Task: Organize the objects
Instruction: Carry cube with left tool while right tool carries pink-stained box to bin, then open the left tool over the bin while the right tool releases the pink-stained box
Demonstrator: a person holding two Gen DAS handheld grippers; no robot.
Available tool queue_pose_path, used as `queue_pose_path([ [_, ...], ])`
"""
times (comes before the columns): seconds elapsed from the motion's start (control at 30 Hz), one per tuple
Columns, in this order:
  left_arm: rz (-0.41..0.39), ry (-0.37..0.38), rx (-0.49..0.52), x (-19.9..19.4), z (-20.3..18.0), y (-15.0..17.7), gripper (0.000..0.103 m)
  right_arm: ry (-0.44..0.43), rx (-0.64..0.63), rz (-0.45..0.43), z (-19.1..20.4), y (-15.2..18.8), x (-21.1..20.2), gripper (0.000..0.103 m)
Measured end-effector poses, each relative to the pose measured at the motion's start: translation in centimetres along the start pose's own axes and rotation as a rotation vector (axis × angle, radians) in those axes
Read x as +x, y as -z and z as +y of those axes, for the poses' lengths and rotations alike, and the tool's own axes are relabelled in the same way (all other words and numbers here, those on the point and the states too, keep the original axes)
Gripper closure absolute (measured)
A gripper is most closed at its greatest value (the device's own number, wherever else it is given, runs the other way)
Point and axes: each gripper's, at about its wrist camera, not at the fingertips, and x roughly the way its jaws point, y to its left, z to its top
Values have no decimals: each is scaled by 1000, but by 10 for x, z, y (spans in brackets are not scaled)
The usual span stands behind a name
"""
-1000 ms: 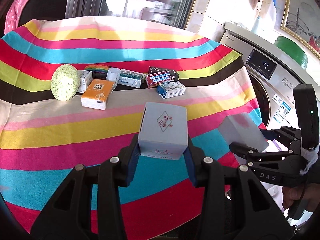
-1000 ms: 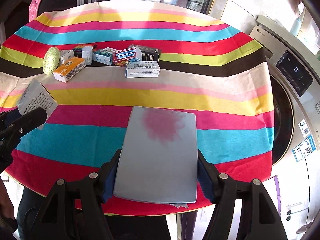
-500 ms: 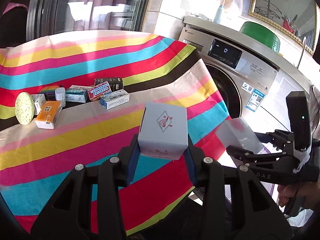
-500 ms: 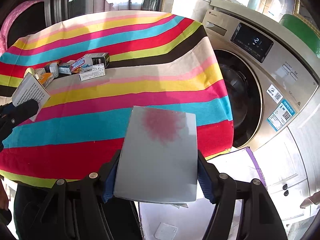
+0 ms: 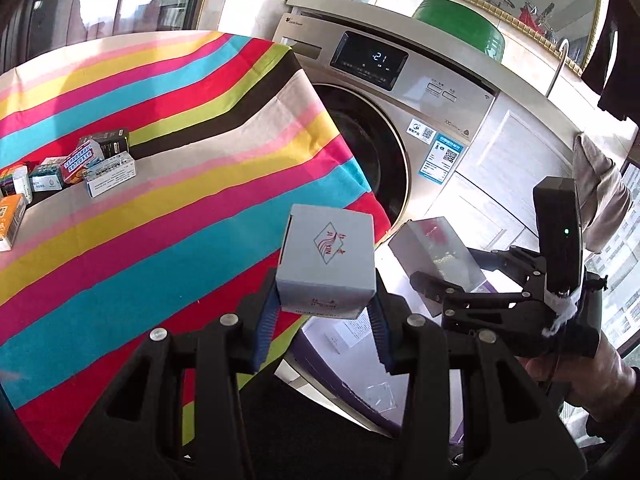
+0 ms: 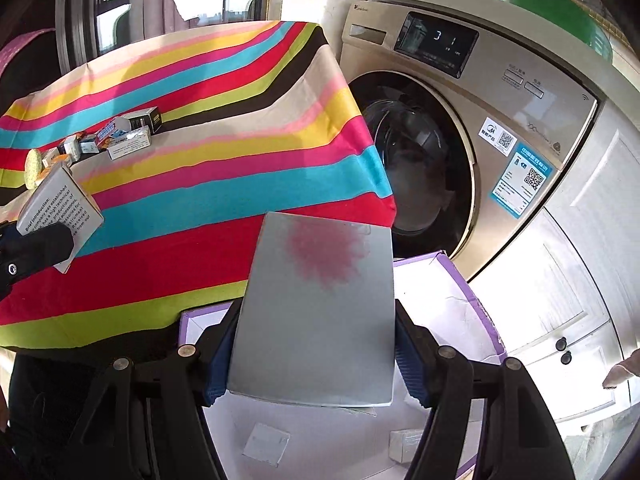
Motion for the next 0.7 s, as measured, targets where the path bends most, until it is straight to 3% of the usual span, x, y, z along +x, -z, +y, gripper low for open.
queue_pose_path([
  [0.4,198,99,120,56,-60,30,56,12,172,113,-58,56,33,34],
  [0.47,225,120,114,62,-62,34,50,6,193,134,-64,62,37,34],
  [0.53,229,123,109,65,-62,36,33,5,212,153,-68,66,40,33],
  [0.7,211,106,97,59,-54,36,31,31,228,174,-71,69,44,22],
])
